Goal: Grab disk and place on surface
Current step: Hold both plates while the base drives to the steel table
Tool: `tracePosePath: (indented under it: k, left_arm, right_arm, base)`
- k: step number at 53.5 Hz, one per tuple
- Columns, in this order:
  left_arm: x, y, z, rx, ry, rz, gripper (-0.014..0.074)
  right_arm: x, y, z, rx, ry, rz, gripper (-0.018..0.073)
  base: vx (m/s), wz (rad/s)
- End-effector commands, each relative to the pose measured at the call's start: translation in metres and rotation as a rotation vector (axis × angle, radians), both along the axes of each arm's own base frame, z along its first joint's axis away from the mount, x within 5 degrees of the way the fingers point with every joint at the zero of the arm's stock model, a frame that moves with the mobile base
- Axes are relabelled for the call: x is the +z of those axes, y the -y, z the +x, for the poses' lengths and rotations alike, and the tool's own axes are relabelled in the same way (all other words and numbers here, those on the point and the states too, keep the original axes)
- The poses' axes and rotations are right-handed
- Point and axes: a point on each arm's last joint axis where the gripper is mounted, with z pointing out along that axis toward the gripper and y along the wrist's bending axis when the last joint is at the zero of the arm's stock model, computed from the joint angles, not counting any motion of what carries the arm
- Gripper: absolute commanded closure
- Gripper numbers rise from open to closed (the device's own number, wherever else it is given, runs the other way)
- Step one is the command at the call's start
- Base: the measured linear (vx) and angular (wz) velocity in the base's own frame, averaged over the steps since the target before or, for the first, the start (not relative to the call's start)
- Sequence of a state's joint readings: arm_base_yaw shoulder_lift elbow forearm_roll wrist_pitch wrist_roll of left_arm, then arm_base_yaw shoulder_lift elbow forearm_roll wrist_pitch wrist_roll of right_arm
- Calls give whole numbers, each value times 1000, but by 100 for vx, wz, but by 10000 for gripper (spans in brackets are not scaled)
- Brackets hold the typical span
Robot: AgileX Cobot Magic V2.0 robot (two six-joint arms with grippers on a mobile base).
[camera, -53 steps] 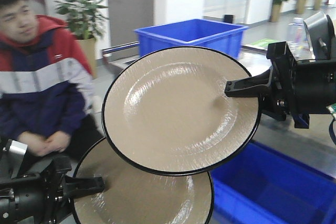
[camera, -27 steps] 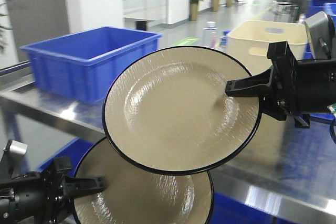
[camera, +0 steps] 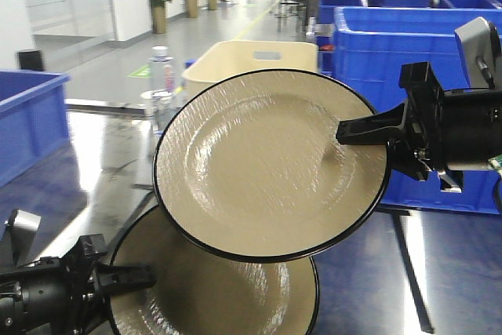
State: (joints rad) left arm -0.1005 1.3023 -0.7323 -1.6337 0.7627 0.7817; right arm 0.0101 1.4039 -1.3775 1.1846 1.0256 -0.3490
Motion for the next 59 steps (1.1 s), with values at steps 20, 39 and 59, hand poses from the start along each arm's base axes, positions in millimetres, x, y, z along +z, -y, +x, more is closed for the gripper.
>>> tracePosePath:
  k: [20, 39, 59]
  left_arm:
    - [29, 4, -3, -8, 58, -153, 595]
    - [29, 4, -3, -8, 58, -153, 595]
    - [29, 4, -3, -8, 58, -153, 595]
  right_arm:
    - [32, -1, -11, -25, 80, 134, 567]
    - [32, -1, -11, -25, 80, 134, 567]
    - [32, -1, -11, -26, 81, 134, 567]
  base:
    - [21, -40]
    - [16, -18]
    - [8, 0]
